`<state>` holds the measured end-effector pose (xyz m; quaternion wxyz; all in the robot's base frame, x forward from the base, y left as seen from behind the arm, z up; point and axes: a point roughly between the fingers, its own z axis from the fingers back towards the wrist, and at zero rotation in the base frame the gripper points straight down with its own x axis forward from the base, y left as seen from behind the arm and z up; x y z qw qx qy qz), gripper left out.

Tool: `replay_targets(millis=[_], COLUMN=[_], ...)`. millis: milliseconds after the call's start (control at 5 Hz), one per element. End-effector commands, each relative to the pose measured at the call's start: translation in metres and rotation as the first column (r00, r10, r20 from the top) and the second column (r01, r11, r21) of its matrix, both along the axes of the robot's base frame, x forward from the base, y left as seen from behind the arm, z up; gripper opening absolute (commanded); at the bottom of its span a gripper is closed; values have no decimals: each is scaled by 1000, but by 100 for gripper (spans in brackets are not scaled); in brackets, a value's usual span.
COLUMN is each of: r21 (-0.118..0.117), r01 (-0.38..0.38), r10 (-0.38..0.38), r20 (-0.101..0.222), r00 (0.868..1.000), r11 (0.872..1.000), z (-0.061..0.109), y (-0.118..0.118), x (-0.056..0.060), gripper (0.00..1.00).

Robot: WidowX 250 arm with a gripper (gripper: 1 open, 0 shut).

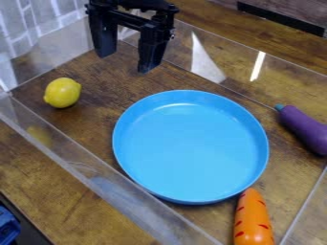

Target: Put the lemon on the blue tray

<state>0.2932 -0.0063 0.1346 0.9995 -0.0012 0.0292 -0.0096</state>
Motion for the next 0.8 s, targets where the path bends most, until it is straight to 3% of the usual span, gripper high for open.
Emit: replay_targets(millis=[0, 600], r21=[3, 20], r01=[-11, -14], r10=[11, 15], r20=[-12, -32], r00=[1000, 999], r11=[1000, 1000], z=[-6, -32], y=[0, 27], x=[-2, -14], gripper=[100, 100])
